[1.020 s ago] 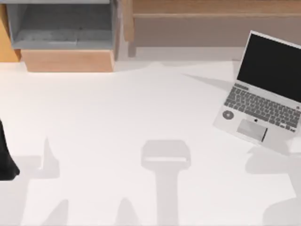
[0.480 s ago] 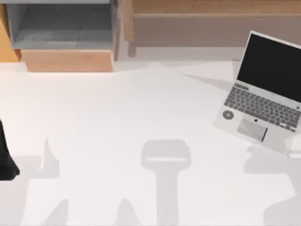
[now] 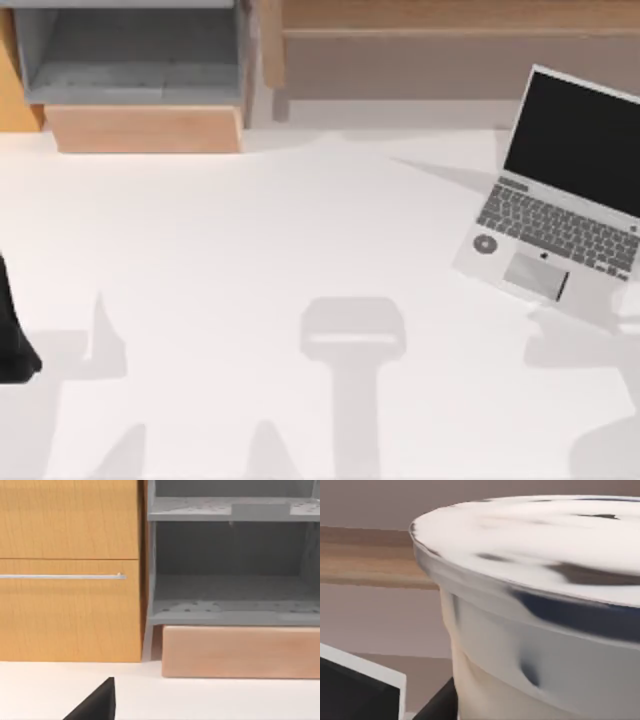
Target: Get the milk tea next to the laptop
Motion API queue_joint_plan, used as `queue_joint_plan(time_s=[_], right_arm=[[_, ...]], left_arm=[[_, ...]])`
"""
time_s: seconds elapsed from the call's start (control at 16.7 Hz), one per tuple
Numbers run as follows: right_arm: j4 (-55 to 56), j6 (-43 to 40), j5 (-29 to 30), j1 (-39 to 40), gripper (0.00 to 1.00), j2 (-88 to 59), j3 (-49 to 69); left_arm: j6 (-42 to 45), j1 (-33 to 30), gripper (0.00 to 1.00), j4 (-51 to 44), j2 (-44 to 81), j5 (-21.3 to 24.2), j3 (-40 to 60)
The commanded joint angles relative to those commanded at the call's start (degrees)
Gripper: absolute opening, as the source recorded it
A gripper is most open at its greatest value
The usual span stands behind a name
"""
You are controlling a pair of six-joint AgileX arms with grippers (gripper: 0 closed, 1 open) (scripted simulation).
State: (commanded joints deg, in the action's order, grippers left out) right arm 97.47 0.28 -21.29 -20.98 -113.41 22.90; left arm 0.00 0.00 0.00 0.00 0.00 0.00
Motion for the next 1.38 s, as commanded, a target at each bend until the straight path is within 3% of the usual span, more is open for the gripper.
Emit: queue_joint_plan(time_s=[0.78, 1.38], right_arm=[[0.46, -0.06, 0.02, 0.18, 0.00, -5.14, -2.33], [0.46, -0.06, 0.02, 0.18, 0.75, -5.14, -2.33]], left_arm=[[0.00, 0.00, 1.00, 0.00, 0.00, 0.00, 0.00], [0.00, 0.00, 1.00, 0.00, 0.00, 0.00, 0.00]])
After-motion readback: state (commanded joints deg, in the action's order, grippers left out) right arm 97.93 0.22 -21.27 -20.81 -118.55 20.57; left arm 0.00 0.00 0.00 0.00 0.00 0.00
